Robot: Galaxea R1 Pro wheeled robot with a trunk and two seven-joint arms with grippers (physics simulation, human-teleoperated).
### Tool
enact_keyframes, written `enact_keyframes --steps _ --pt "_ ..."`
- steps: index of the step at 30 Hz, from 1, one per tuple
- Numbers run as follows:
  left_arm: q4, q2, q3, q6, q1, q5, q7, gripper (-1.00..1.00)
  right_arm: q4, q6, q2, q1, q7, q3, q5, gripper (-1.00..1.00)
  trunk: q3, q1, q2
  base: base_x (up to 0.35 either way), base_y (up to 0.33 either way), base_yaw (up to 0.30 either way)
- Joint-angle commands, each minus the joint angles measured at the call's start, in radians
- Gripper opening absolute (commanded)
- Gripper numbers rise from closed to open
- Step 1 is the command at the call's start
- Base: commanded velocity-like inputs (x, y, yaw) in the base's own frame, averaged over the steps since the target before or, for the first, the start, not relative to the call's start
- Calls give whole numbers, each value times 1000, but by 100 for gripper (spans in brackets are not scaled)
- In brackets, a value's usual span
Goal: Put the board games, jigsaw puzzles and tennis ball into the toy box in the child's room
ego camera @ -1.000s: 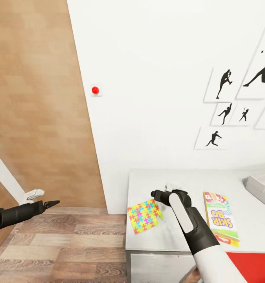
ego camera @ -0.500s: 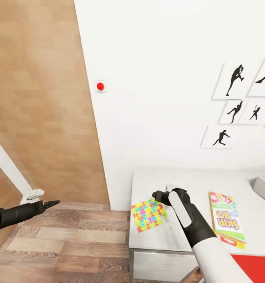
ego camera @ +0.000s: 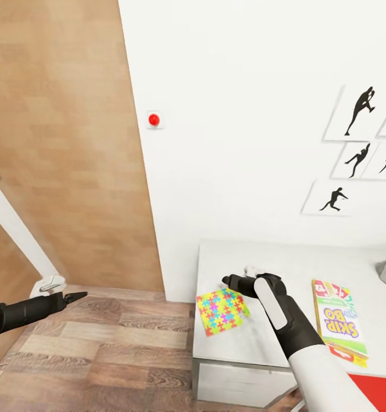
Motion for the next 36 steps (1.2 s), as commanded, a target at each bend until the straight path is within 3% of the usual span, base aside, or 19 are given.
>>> enact_keyframes --steps 1,5,12,25,32,36 --pt "0 0 1 4 -1 -3 -6 100 -1 1 -1 -1 -10 1 -11 100 -4 1 -2 0 0 93" --pt "0 0 1 4 -1 -3 -6 100 -2 1 -5 -1 -7 -1 -9 100 -10 1 -2 0 0 93" --pt "0 0 1 4 -1 -3 -7 100 1 3 -36 0 -5 0 -13 100 -21 1 -2 0 0 93" --pt "0 0 1 4 -1 -3 -7 100 1 4 -45 8 -4 -25 -14 100 -41 1 -2 0 0 93" --pt "0 0 1 5 -1 -3 -9 100 1 4 -85 14 -3 -30 -20 100 -48 1 -2 0 -107 66" --pt "0 0 1 5 -1 -3 -18 100 1 4 -93 14 -2 -30 -20 100 -49 1 -2 0 -130 -25"
